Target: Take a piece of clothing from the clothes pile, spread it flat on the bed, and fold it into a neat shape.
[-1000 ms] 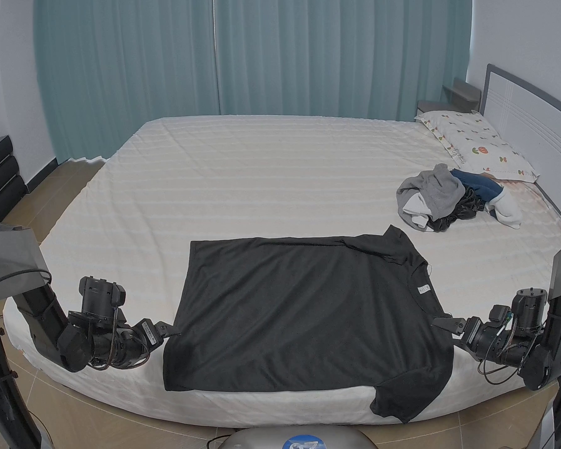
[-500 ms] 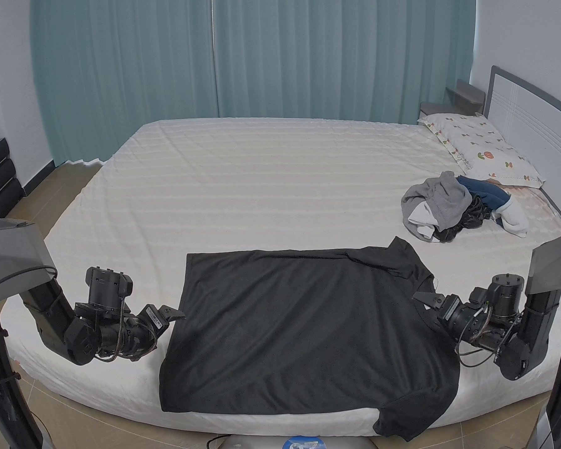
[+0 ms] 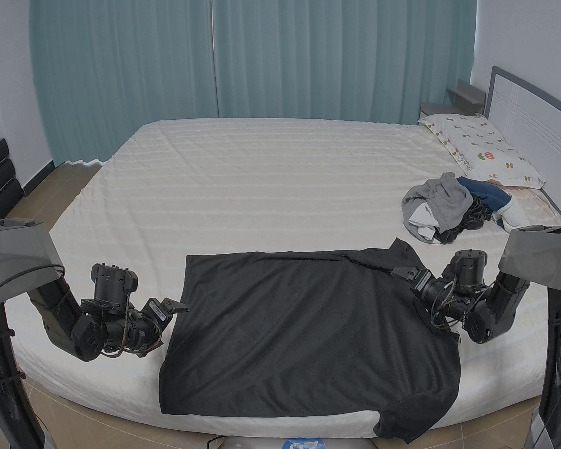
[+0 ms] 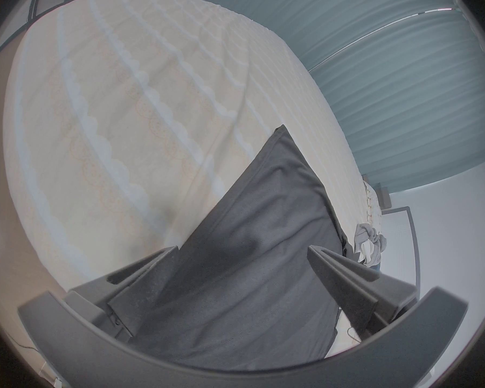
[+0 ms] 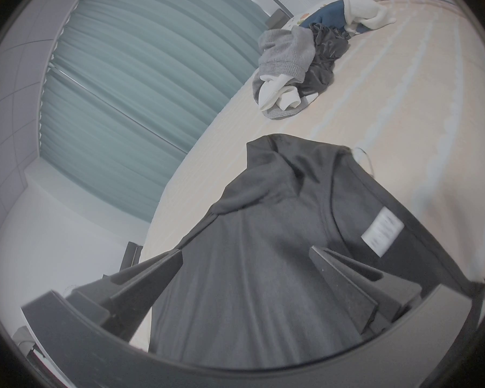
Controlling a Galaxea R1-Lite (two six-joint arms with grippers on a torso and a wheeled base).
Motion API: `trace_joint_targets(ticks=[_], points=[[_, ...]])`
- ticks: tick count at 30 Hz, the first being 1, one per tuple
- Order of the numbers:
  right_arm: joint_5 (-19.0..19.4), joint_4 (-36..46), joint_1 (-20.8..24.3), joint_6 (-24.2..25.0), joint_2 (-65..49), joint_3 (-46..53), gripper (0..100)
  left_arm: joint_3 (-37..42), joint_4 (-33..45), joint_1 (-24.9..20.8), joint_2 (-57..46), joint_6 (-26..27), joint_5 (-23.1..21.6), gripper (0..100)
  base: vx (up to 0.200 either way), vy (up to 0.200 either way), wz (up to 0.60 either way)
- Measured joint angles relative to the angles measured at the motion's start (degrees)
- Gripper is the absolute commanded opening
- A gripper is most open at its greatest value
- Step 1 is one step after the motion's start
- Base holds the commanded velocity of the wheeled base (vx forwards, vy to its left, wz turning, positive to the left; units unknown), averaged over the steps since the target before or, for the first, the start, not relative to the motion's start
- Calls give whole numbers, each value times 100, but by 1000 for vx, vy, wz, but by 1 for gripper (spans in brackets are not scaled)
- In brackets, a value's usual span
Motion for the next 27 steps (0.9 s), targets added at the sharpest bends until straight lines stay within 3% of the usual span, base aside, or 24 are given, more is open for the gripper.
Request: trace_joint_targets(ticks=[15, 23, 27], points=[[-497, 2928, -22, -30, 964, -3350, 100, -68, -262, -50, 149, -174, 33, 100, 0, 0, 0], [-596, 3222, -22, -90, 959, -3611, 100, -68, -279, -69, 185, -167, 69, 100, 0, 0, 0], [-569, 3252, -68, -358, 756, -3390, 100, -49, -289, -102, 216, -155, 102, 100, 0, 0, 0]])
